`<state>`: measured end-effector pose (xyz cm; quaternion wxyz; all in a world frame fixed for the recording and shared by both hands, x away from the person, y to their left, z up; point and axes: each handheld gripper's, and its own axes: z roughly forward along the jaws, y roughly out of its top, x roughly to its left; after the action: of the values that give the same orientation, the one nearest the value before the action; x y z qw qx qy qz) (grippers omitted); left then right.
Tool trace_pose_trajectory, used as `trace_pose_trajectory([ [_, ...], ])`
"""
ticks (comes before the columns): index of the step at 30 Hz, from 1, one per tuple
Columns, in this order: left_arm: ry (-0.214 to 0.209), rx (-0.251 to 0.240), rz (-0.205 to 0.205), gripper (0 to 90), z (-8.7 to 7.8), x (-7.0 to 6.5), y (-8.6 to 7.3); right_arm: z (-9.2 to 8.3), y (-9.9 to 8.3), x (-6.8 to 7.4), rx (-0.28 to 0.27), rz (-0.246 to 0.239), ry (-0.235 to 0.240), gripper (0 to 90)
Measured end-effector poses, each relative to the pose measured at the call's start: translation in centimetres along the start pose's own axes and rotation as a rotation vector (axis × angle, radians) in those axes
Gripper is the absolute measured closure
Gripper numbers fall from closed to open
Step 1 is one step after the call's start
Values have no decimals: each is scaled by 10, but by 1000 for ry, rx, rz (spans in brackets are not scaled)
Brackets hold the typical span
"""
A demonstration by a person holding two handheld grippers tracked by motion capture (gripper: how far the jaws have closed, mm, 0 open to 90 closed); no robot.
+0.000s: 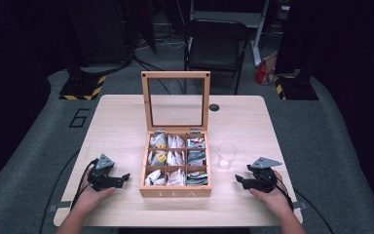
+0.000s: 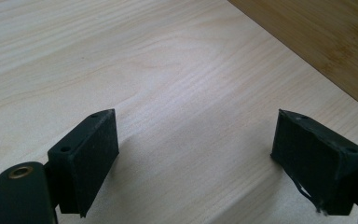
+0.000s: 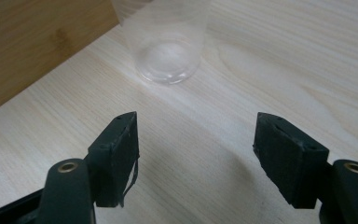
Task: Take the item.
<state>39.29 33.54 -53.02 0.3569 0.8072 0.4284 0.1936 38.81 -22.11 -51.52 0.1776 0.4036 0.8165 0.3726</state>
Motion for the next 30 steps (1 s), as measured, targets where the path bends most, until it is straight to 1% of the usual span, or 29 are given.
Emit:
trace_pose_trajectory([
  [3, 0, -1, -3, 140, 0, 0, 0, -5, 5, 2, -19, -4, 7, 315],
  [4, 1, 0, -1, 140, 0, 0, 0, -6, 6, 4, -30, 3, 2, 319],
  [5, 1, 0, -1, 140, 0, 0, 0, -8, 8, 4, -31, -3, 7, 319],
  [6, 2, 0, -1, 140, 0, 0, 0, -9, 9, 5, -35, 7, -4, 322],
  [7, 2, -1, -2, 140, 0, 0, 0, -10, 10, 4, -39, -5, -6, 330],
  [9, 1, -1, -5, 140, 0, -1, 0, -12, 12, 6, -40, 4, -9, 345],
  [10, 2, -1, -2, 140, 0, 0, 0, -13, 13, 6, -40, 5, 4, 349],
  [11, 2, -1, -3, 140, 0, 0, 0, -14, 14, 6, -40, 9, 9, 349],
  [12, 2, -1, -2, 140, 0, 0, 0, -14, 15, 6, -42, 4, 6, 350],
  [13, 2, -1, -3, 141, 0, 0, 0, -16, 15, 6, -34, 11, 17, 354],
  [14, 2, -1, -4, 141, 0, -1, 0, -16, 16, 6, -38, 4, 17, 356],
  [15, 2, -1, -3, 141, 0, 0, 0, -17, 16, 6, -35, 18, 15, 357],
  [17, 2, -2, -3, 141, 0, 0, 0, -19, 17, 5, -37, 16, 16, 361],
  [20, 3, -1, -3, 141, 0, 0, 0, -22, 17, 5, -38, 30, 14, 366],
  [21, 2, -2, -4, 141, 0, -1, 0, -22, 18, 4, -38, 26, 8, 367],
  [22, 3, -2, -4, 141, 0, -1, 0, -23, 18, 5, -42, 40, 4, 368],
  [23, 3, -2, -4, 141, 0, -1, 0, -25, 19, 3, -40, 31, 9, 369],
  [25, 3, -2, -4, 141, 0, -1, 0, -28, 22, 2, -47, 42, 6, 370],
  [26, 3, -2, -5, 141, 0, -1, 0, -31, 23, 1, -46, 39, 3, 371],
  [30, 4, -2, -5, 141, 0, -1, 0, -37, 28, 2, -52, 34, 21, 371],
])
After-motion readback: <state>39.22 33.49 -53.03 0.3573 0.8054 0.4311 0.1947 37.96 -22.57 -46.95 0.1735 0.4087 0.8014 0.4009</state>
